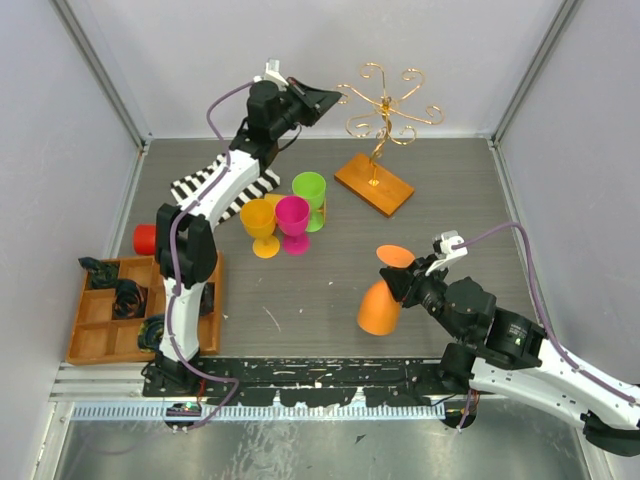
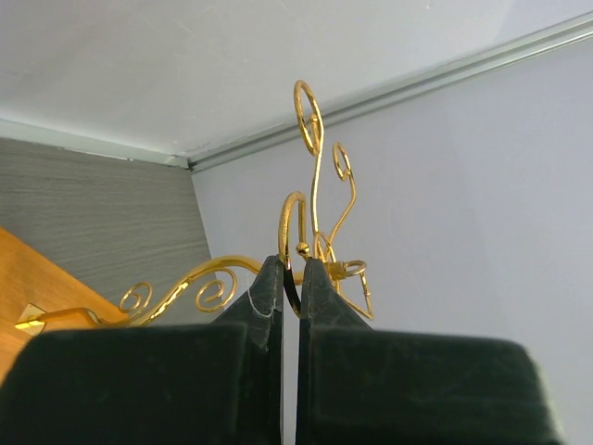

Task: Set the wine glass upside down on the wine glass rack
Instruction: Adjust the wine rack at the center of the board.

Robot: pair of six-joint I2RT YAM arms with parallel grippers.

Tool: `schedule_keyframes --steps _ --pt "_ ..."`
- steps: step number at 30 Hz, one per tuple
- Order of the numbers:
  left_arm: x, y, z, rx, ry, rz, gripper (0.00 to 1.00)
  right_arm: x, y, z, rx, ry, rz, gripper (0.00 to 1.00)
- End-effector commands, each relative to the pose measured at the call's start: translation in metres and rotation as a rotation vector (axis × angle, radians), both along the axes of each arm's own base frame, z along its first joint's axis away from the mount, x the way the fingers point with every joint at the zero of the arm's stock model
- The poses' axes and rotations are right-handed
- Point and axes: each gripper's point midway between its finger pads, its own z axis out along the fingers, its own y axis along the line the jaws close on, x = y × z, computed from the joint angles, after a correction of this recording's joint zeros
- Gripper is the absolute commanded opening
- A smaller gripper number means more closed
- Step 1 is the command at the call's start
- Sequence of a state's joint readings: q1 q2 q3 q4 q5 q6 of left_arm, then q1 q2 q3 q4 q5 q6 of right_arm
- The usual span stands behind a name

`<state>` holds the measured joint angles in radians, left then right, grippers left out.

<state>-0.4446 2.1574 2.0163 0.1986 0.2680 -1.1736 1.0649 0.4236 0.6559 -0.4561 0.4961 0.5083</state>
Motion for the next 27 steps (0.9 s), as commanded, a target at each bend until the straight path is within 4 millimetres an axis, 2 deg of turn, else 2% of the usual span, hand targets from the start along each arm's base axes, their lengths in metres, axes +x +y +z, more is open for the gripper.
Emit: schedule_keyframes --steps 1,6,9,15,27 --pt "-0.006 0.005 0.014 0.028 -0.057 -0.006 0.00 0.004 0.002 0.015 0.064 -0.029 -0.021 0.00" --pt "-0.018 0.017 0.011 0.044 -0.016 0.035 0.00 0.006 0.006 0.015 0.051 -0.030 -0.016 0.00" --pt "-0.023 0.025 0.016 0.064 -0.001 0.059 0.00 0.007 0.007 0.014 0.047 -0.029 -0.016 0.00" --pt "-0.029 0.029 0.016 0.098 0.050 0.045 0.00 0.008 0.008 0.014 0.043 -0.031 -0.018 0.00" --pt "-0.035 0.048 0.018 0.143 0.099 0.035 0.00 0.014 -0.003 0.024 0.013 -0.060 -0.070 0.00"
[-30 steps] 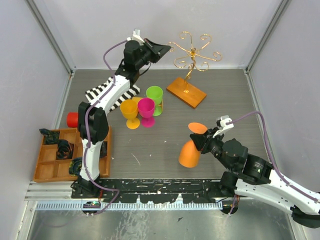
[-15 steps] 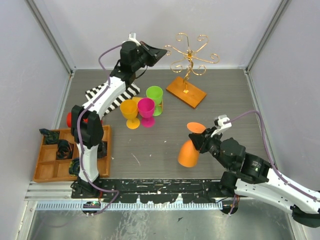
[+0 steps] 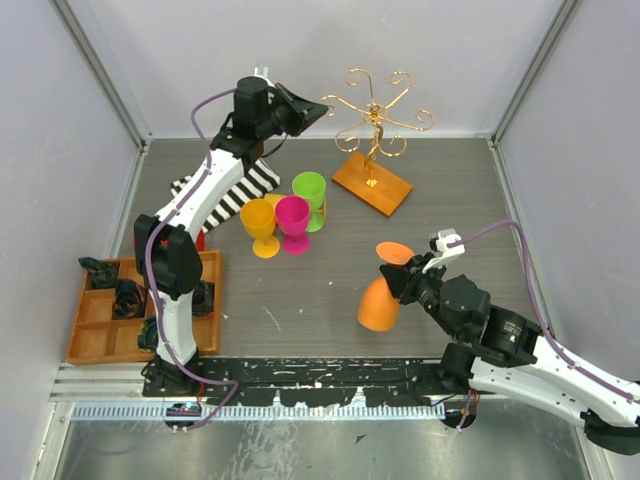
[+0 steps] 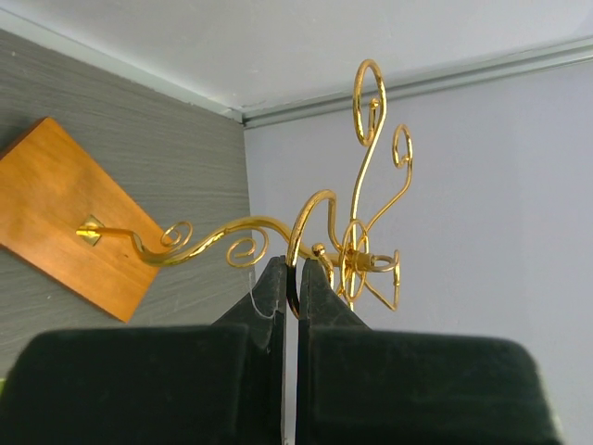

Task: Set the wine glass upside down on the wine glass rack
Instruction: Adjust the wine rack at the center of the board.

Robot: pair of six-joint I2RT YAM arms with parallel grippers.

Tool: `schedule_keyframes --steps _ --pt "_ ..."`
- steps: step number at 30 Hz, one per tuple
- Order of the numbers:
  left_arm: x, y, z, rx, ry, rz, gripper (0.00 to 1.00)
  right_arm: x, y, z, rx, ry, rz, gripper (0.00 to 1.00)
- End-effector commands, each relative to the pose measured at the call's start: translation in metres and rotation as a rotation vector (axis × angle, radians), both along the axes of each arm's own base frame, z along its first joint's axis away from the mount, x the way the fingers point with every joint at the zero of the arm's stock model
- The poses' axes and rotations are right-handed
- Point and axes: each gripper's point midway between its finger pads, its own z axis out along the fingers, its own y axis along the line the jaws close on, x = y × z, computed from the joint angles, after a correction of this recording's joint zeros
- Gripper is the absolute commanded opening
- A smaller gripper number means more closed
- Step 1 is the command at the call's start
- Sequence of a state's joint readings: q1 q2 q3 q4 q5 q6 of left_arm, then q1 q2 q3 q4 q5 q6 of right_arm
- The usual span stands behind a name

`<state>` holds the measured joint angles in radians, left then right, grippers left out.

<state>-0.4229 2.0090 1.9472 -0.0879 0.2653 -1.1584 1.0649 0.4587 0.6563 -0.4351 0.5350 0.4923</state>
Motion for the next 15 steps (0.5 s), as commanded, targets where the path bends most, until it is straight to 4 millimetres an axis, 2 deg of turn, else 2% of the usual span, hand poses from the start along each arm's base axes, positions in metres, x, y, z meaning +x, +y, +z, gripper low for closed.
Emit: schedule_keyframes --steps 1,7,15 --pt "-0.005 0.020 0.029 0.043 -0.078 0.001 0.00 0.006 -0.002 0.027 0.041 -0.054 -0.033 0.00" --pt "-0.006 0.027 0.046 0.051 -0.089 0.007 0.00 0.007 0.002 0.027 0.038 -0.054 -0.027 0.00" --pt "-0.003 0.029 0.048 0.045 -0.072 0.003 0.00 0.007 0.006 0.023 0.045 -0.047 -0.017 0.00"
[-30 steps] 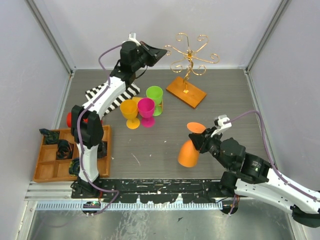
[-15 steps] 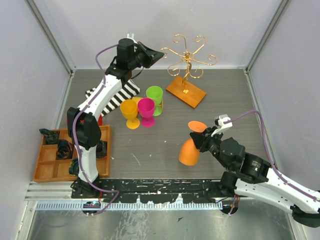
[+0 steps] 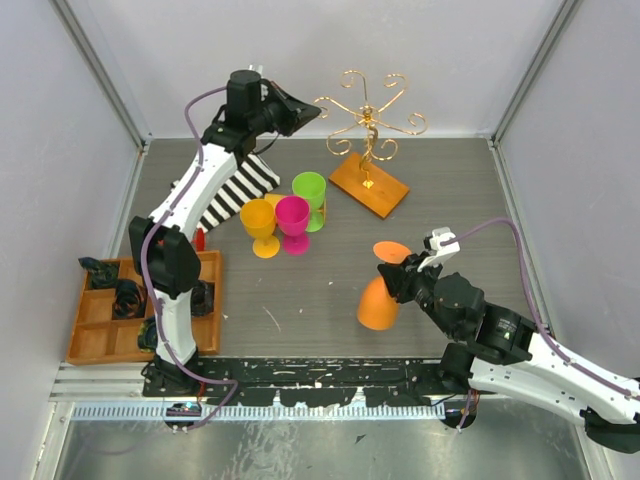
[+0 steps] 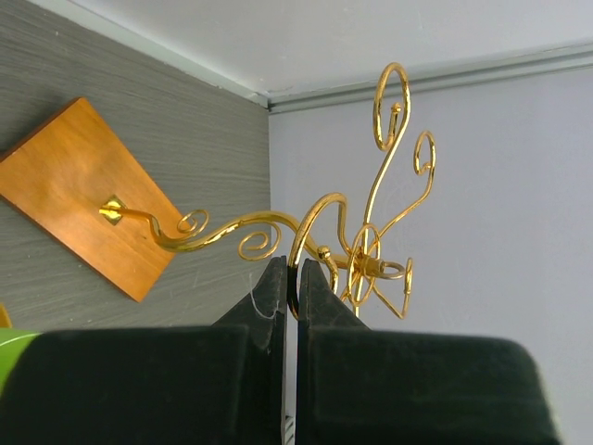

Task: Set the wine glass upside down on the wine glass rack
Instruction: Adjust the wine rack at the center of the board.

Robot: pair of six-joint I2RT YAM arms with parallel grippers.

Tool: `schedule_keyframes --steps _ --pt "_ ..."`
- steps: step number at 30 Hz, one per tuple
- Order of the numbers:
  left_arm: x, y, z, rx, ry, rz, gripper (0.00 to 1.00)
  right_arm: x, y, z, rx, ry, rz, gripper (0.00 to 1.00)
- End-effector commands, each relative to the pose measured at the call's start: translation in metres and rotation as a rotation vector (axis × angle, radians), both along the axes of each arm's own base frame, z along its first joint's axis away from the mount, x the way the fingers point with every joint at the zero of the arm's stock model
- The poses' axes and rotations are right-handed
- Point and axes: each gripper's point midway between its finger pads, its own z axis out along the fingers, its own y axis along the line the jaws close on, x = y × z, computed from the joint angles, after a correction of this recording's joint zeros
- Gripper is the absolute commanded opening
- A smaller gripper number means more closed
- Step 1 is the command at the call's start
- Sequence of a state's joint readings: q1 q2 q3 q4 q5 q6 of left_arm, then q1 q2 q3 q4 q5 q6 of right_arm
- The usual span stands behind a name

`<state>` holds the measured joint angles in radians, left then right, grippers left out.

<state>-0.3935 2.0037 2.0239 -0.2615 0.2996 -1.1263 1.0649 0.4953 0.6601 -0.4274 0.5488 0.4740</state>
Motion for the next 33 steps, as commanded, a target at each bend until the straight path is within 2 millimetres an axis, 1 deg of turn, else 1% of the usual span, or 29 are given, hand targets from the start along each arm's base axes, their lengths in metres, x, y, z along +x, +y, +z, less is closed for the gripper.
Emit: schedule_keyframes --steps 1,10,13,18,20,22,23,27,31,33 --pt "0.003 0.012 0.049 -0.010 -0.139 0.009 0.00 0.003 0.003 0.028 0.085 -0.048 -0.008 0.00" --pt "0.002 0.015 0.066 -0.016 -0.162 0.009 0.00 0.004 0.001 0.027 0.080 -0.050 -0.018 0.00" --pt "0.003 0.014 0.064 -0.011 -0.160 0.006 0.00 0.004 0.002 0.025 0.079 -0.048 -0.019 0.00" --pt "0.006 0.013 0.051 0.000 -0.137 -0.005 0.00 0.005 0.000 0.024 0.069 -0.055 -0.028 0.00" --pt "0.006 0.012 0.045 0.003 -0.127 -0.008 0.06 0.006 -0.001 0.026 0.068 -0.058 -0.032 0.00" --pt "0.007 0.013 0.040 0.005 -0.120 -0.008 0.15 0.006 -0.002 0.027 0.065 -0.061 -0.033 0.00" --pt "0.008 0.014 0.038 0.005 -0.120 -0.006 0.17 0.006 -0.003 0.027 0.064 -0.060 -0.035 0.00" --pt "0.009 0.016 0.033 0.006 -0.117 -0.006 0.24 0.007 -0.006 0.027 0.055 -0.064 -0.049 0.00" --pt "0.012 0.017 0.029 0.004 -0.113 -0.009 0.27 0.007 -0.008 0.028 0.051 -0.068 -0.053 0.00" --pt "0.012 0.018 0.029 0.001 -0.113 -0.012 0.32 0.007 -0.008 0.029 0.051 -0.070 -0.056 0.00"
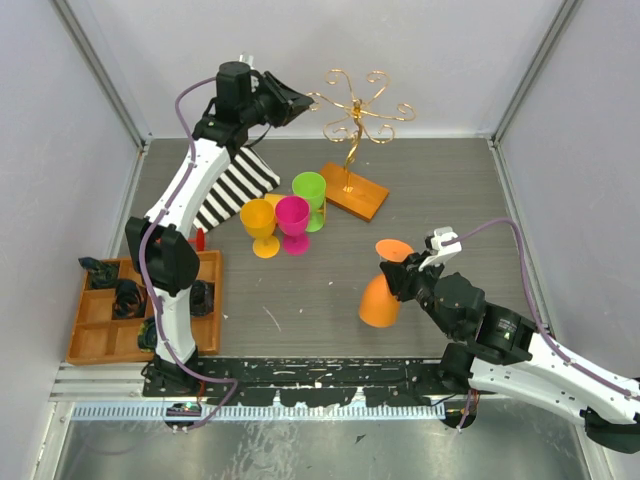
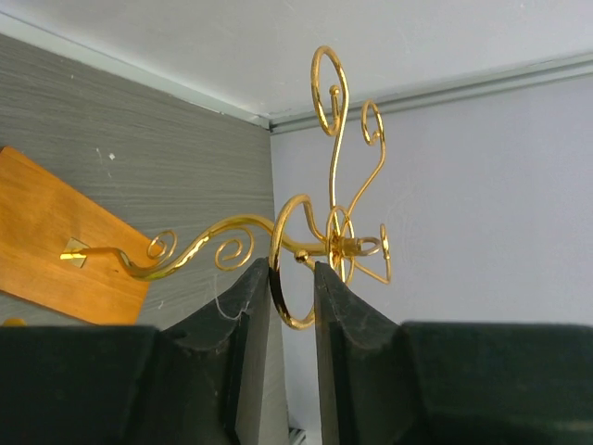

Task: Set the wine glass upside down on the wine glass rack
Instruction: Adjust the wine rack at the center of the board.

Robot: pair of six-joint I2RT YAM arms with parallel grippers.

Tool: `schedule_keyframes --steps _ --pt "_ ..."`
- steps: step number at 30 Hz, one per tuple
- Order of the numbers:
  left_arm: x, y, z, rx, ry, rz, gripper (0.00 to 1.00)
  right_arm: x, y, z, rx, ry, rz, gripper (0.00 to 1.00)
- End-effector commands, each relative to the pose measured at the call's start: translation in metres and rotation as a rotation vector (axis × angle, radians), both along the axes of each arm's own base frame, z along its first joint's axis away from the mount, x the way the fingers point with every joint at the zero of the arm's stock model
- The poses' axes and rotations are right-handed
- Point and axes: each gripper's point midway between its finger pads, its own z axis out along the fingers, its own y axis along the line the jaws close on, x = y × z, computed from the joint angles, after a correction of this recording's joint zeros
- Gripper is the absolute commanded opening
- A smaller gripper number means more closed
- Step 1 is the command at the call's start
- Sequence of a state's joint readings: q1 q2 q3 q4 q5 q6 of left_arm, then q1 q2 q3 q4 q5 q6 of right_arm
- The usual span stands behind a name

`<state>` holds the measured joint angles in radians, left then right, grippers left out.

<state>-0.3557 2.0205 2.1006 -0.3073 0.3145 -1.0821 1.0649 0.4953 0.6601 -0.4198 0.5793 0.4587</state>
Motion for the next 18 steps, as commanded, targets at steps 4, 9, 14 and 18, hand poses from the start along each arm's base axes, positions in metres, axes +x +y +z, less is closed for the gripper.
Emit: schedule_keyframes --steps 4,9,14,18 --pt "0.000 0.001 0.015 -0.025 -0.081 -0.036 0.41 0.005 -0.007 0.027 0.056 -0.057 -0.046 0.00" --pt "-0.004 0.010 0.021 -0.031 -0.109 -0.034 0.55 0.009 -0.013 0.033 0.056 -0.079 -0.086 0.00" --pt "-0.010 0.012 0.034 -0.027 -0.152 -0.060 0.64 0.017 -0.013 0.044 0.052 -0.125 -0.110 0.00" --pt "-0.016 0.016 0.034 0.000 -0.163 -0.072 0.73 0.023 -0.010 0.054 0.050 -0.179 -0.118 0.00"
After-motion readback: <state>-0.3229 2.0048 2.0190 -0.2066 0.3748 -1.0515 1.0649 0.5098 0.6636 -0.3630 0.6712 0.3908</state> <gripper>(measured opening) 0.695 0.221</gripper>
